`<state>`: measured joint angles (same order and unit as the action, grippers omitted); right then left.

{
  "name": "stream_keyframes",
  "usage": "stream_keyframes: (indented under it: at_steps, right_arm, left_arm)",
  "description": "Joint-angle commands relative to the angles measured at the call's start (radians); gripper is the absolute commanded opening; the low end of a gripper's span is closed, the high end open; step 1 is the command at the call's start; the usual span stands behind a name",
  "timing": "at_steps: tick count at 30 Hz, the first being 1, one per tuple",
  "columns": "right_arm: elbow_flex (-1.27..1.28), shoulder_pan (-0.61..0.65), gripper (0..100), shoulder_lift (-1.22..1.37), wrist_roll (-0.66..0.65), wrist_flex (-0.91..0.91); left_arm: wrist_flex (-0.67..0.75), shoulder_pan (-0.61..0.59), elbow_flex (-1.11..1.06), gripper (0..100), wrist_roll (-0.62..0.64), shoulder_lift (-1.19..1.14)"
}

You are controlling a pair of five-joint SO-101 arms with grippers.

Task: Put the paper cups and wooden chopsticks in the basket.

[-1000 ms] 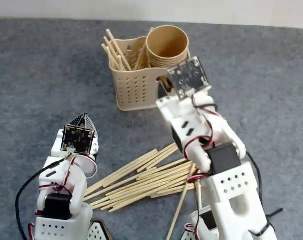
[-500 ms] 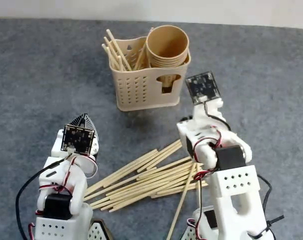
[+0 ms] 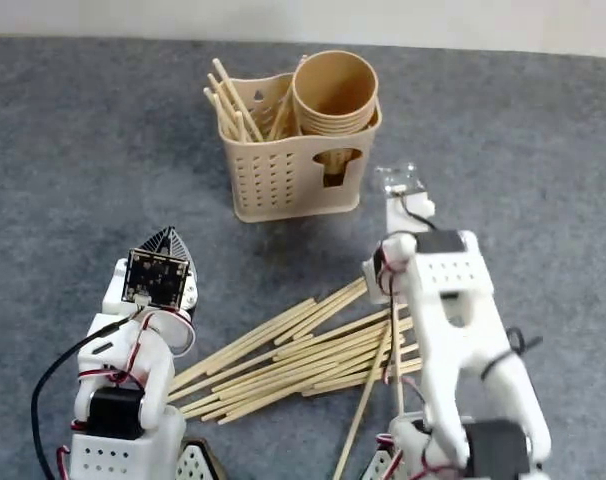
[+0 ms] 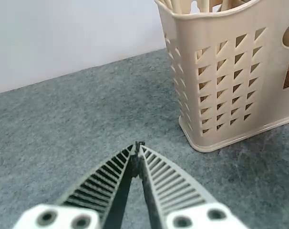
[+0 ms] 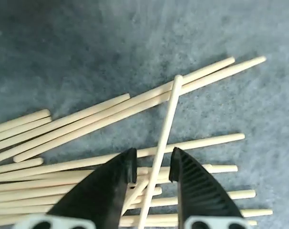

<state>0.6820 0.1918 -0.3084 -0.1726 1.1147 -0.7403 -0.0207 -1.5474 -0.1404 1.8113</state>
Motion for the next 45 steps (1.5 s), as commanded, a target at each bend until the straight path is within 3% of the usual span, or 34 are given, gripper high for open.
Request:
stream_keyframes:
  at_steps: [1,22,35,45]
  right_arm:
    - [-0.114,-0.015,12.8,0.09,0.005,0.007]
    - [-0.22,-0.067,12.6,0.326,0.003,0.007]
    - [-0.22,-0.07,0.7,0.328,-0.006,0.007]
    - [-0.223,-0.094,0.6,0.32,-0.052,0.008]
  left_arm:
    - [0.02,-0.001,0.01,1,-0.002,0.007]
    - [0.02,-0.001,0.01,1,-0.002,0.007]
    - [0.02,-0.001,0.01,1,-0.002,0.007]
    - [0.02,-0.001,0.01,1,-0.002,0.007]
